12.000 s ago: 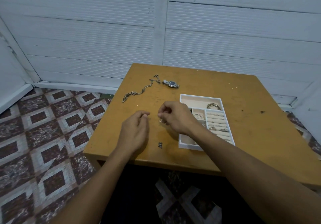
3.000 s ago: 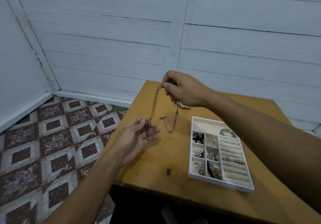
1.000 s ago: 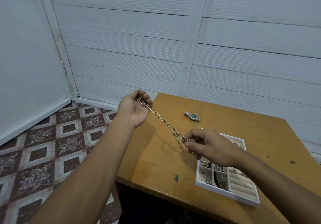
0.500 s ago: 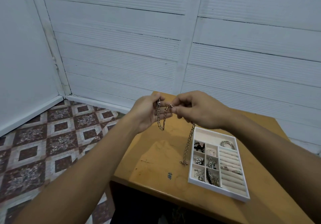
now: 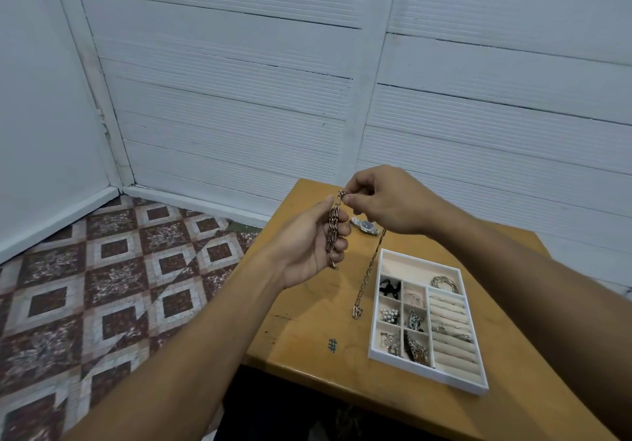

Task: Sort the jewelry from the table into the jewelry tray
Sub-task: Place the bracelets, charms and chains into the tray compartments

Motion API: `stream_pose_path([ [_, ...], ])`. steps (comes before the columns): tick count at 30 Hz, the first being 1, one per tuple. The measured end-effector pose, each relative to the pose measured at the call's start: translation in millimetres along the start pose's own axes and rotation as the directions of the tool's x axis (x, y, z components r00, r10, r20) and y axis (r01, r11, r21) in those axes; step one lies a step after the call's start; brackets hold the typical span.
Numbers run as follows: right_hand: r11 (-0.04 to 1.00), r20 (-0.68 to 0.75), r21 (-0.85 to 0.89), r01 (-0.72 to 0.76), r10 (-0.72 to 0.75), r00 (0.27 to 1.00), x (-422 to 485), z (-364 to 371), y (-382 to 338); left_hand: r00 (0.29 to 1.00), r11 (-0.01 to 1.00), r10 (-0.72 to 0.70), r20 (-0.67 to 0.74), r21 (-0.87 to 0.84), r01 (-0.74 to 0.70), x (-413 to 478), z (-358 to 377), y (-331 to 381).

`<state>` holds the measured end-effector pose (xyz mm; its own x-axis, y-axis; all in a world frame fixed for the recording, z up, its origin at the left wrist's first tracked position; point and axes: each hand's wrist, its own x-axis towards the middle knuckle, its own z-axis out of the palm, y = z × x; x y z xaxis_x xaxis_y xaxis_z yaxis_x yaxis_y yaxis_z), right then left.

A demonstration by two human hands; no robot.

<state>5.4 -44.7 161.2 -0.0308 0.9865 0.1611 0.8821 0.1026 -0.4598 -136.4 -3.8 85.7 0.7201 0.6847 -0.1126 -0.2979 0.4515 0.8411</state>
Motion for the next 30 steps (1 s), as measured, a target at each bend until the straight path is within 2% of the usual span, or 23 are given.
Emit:
stream_pose_path([
  [6,1.000,-0.013,0.004,-0.011,0.011,1.000,1.3,-0.3,1.9,0.999,0.996,0.053,0.004,0.066,-0.053,-0.8,1.8,0.2],
  [10,0.999,-0.007,0.025,-0.020,0.020,1.000,0.4,0.0,0.6,0.994,0.992,0.105,-0.035,-0.067,-0.107,3.9,2.6,-0.1],
  [14,0.997,0.008,0.062,-0.049,0.049,0.999,-4.6,1.9,1.4,0.993,0.970,0.115,-0.015,-0.213,-0.115,4.2,0.7,3.4],
  [19,0.989,0.004,0.127,-0.078,0.078,0.997,-13.0,9.0,5.1,0.985,0.963,0.147,-0.087,-0.217,-0.163,6.2,0.3,7.4],
  [23,0.967,0.014,0.241,-0.077,0.076,0.997,-23.5,19.7,1.0,0.975,0.949,0.190,-0.114,-0.232,-0.212,10.0,2.7,9.6],
  [30,0.912,0.149,0.378,-0.159,0.109,0.983,-51.4,42.1,8.0,0.947,0.878,0.221,-0.234,-0.376,-0.297,17.2,-10.1,29.9],
])
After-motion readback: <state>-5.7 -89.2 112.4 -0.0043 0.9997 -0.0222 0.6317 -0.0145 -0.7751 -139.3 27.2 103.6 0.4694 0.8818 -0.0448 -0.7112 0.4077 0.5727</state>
